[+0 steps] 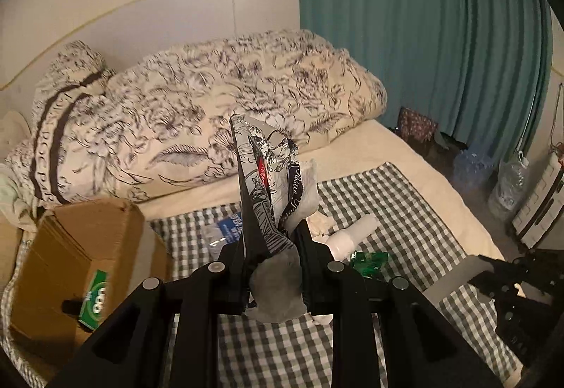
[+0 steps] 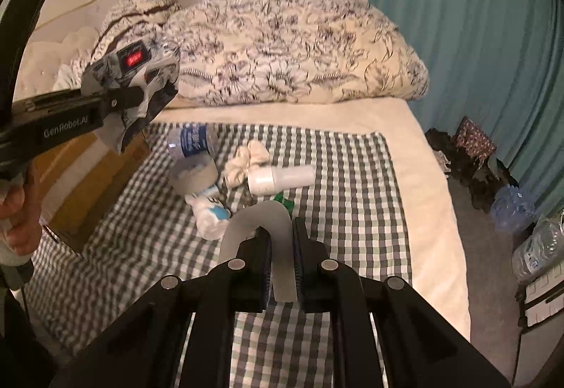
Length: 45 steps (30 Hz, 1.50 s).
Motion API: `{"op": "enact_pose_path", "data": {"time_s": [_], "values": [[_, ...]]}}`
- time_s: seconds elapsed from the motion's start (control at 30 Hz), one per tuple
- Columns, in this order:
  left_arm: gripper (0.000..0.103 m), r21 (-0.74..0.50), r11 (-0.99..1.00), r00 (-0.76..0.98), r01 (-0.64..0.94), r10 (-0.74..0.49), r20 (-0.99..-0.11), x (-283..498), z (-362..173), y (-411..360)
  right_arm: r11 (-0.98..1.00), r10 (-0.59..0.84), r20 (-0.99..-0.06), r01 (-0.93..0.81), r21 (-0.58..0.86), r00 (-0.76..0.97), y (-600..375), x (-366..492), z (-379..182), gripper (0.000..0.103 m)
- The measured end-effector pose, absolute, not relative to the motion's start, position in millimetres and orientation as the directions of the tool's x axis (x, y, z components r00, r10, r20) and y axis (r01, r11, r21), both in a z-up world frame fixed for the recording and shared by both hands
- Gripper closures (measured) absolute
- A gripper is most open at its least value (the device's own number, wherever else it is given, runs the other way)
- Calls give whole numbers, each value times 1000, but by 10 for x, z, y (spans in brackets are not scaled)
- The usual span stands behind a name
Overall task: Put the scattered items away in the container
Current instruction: 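Carry the snack bag and white strip with both tools over the cardboard box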
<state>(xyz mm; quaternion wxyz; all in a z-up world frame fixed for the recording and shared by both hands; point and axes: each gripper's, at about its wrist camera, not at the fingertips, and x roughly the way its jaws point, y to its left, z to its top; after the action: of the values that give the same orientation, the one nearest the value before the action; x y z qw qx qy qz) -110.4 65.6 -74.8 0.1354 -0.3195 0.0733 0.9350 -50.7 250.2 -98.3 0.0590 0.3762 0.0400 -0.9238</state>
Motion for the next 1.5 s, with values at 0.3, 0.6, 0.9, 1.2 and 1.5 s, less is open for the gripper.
{"op": "enact_pose_path", "data": {"time_s": [0.3,0.6,0.9,1.2,1.5], "values": [[81,33,-964,-811,-264,203,-549,-722,-299,377,-993,-60,-623,108,-39,-780,2407,-283,-502,93],[81,2,-977,-851,-214,185,-492,-456,68,40,-994,-64,-542,102,-39,-838,2193,-124,-54,93],[81,7,-985,-861,-174,149,-486,-303,238,-234,-995,-78,-492,96,-11,-867,2026,-72,208,93],[81,-12,-994,-871,-111,103,-480,-201,307,-641,-991,-120,-465,134,3,-877,1759,-99,360,93],[81,-23,-999,-867,-28,36,-497,-203,235,-1138,-980,-180,-448,197,7,-876,1336,-183,403,93]]}}
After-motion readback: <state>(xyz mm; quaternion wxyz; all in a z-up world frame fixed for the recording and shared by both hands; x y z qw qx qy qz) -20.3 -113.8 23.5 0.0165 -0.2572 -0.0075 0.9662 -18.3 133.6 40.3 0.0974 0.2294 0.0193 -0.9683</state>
